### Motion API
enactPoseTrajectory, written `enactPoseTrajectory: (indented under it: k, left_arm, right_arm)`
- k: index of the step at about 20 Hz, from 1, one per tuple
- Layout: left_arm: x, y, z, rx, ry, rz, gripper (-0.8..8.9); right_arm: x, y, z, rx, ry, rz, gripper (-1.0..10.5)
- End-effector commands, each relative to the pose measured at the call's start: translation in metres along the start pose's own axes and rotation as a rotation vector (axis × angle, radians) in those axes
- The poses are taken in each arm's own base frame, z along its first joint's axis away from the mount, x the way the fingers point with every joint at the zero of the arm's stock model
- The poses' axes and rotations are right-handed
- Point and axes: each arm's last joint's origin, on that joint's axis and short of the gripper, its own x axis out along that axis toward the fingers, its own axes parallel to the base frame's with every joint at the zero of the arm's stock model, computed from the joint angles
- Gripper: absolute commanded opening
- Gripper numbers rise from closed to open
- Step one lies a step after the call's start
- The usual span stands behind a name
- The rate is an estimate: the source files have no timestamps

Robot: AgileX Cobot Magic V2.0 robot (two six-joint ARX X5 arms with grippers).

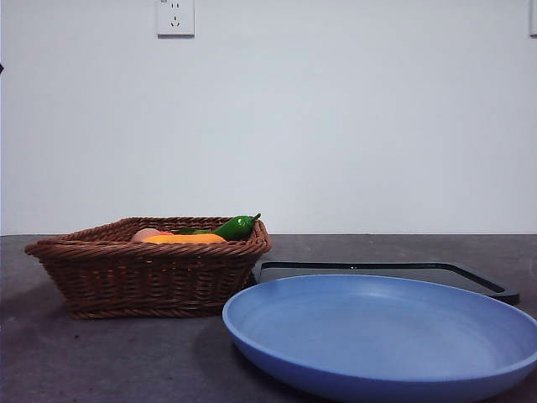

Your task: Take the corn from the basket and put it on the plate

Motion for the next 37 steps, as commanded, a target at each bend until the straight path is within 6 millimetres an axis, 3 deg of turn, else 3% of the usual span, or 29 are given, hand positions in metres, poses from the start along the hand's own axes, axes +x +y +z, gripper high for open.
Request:
enactPoseTrajectory:
  k: [1, 13, 21, 25, 28, 32, 34, 37]
  left_arm:
    - [-0.002, -0.002, 0.004, 0.022, -0.015, -0.011, 4.04]
    - [-0.002, -0.002, 0.004, 0.022, -0.015, -0.011, 4.03]
    - [-0.002, -0.002, 0.004, 0.022, -0.015, -0.011, 4.03]
    - [-0.002, -0.002, 0.004, 0.022, -0.015, -0.011, 4.03]
    - [-0.002, -0.002, 0.004, 0.022, -0.014, -0.011, 4.03]
    - [-0.001, -0.002, 0.005, 0.024, -0.015, -0.012, 4.03]
    - [0.002, -0.004, 0.009, 0.033, -0.010, -0.021, 4.02]
    - [0.008, -0.011, 0.025, 0.074, 0.003, -0.031, 4.00]
  right_arm:
    - [0.005, -0.001, 0.008, 0.007, 0.011, 0.006, 3.0]
    - [0.105, -0.020, 0.027, 0.035, 0.277, 0.047, 2.9]
    - [0.145, -0.025, 0.021, 0.032, 0.372, 0.059, 2.2]
    - [0.157, -0.026, 0.017, 0.033, 0.409, 0.063, 1.4]
    - [0.160, -0.026, 0.016, 0.033, 0.419, 0.058, 0.0]
    - [0.158, -0.028, 0.014, 0.038, 0.439, 0.003, 0.0]
    - [0.150, -0.029, 0.016, 0.049, 0.428, -0.004, 0.0]
    - [0.124, -0.027, 0.024, 0.053, 0.353, -0.012, 0.0]
